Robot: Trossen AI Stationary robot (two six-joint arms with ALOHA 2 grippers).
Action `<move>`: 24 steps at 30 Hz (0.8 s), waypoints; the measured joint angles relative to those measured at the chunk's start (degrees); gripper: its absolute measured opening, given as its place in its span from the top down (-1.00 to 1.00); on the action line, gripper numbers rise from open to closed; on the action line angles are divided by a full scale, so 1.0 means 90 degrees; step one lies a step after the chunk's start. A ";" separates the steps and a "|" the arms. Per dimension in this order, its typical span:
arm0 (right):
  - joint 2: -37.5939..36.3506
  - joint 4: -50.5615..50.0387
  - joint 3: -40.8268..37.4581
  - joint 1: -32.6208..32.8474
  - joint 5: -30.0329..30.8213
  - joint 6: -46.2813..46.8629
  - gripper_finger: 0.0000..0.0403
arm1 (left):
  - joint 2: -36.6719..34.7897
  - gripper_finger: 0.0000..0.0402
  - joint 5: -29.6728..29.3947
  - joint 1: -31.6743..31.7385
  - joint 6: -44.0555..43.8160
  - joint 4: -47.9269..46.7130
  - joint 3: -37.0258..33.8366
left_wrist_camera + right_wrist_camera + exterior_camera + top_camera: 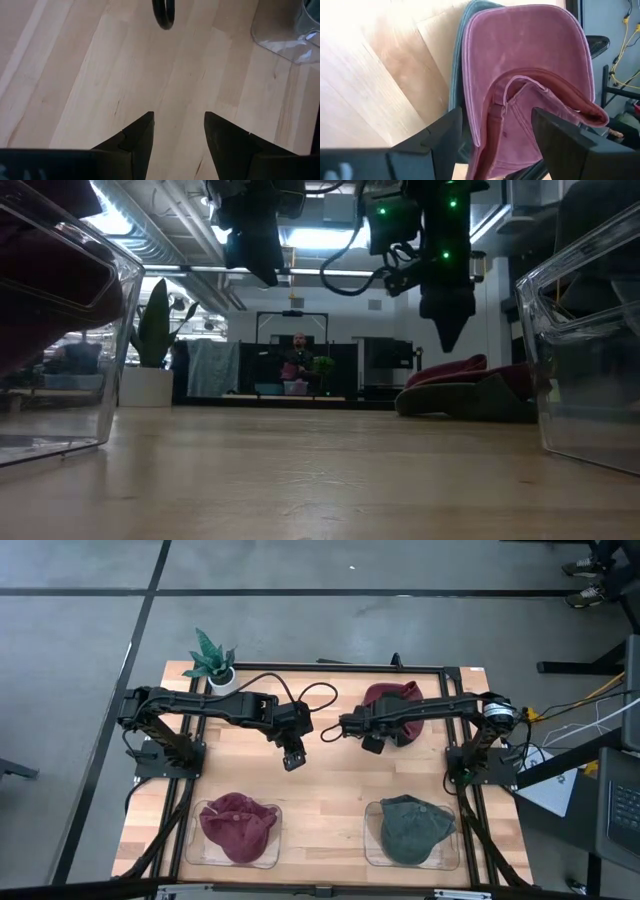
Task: Pick & Place hat
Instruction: Put the red cap into the left transparent bin
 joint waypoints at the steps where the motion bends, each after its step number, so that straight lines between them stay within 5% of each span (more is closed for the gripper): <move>1: 0.0000 0.0005 0.0000 -0.0004 -0.0023 -0.0068 -0.17 | 0.0000 0.16 0.0000 0.0000 0.0000 0.0000 0.0000; 10: -0.0002 0.0056 -0.0029 -0.0113 -0.0289 -0.0263 -0.17 | 0.0000 0.16 -0.0175 0.0000 0.0000 0.0000 0.0000; 24: -0.0019 0.0895 -0.1661 -0.0426 -0.0101 -0.0593 -0.17 | 0.0000 0.16 -0.0340 0.0000 -0.0007 0.0002 0.0000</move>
